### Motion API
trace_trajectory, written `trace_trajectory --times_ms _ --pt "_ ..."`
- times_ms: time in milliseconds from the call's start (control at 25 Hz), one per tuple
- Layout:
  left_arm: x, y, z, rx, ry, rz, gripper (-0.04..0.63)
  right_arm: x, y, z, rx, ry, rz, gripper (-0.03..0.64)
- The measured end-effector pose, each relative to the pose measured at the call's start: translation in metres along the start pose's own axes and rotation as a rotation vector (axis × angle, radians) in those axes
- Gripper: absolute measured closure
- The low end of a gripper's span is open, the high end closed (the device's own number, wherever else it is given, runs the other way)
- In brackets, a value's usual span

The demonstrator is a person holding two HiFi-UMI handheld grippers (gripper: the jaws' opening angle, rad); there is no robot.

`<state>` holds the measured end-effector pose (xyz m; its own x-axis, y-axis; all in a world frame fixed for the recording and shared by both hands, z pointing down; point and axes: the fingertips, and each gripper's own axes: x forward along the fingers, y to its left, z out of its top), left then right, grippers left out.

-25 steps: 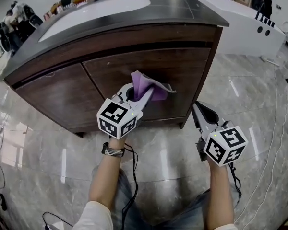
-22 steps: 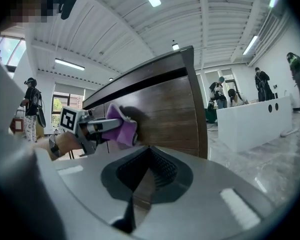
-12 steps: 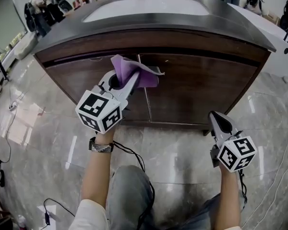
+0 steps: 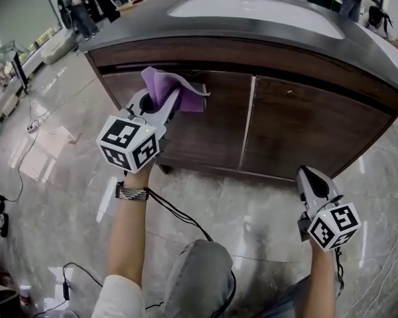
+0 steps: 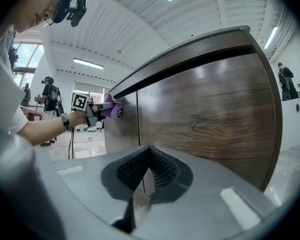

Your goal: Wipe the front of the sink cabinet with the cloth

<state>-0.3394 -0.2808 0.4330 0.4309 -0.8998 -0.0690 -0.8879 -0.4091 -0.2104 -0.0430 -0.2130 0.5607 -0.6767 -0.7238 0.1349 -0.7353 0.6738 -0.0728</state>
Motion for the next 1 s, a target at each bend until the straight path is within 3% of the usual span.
trace_trajectory --times_ms 200,400,560,800,1000 --pt "-0.032 0.054 -0.005 0.033 0.035 0.108 0.543 0.002 0.002 -0.002 -0.012 0.005 -0.011 0.612" --pt "-0.071 0.115 -0.026 -0.004 0.046 0.258 0.543 0.016 0.011 -0.011 -0.021 0.019 0.013 0.611" --pt "-0.096 0.151 -0.059 -0.026 0.099 0.358 0.543 0.021 0.025 -0.016 -0.07 0.038 0.051 0.611" --pt "-0.102 0.15 -0.102 -0.046 0.178 0.37 0.545 0.03 0.027 -0.017 -0.025 0.027 0.061 0.611" --pt "-0.084 0.122 -0.11 -0.043 0.195 0.332 0.546 0.031 0.024 -0.018 -0.013 0.028 0.055 0.611"
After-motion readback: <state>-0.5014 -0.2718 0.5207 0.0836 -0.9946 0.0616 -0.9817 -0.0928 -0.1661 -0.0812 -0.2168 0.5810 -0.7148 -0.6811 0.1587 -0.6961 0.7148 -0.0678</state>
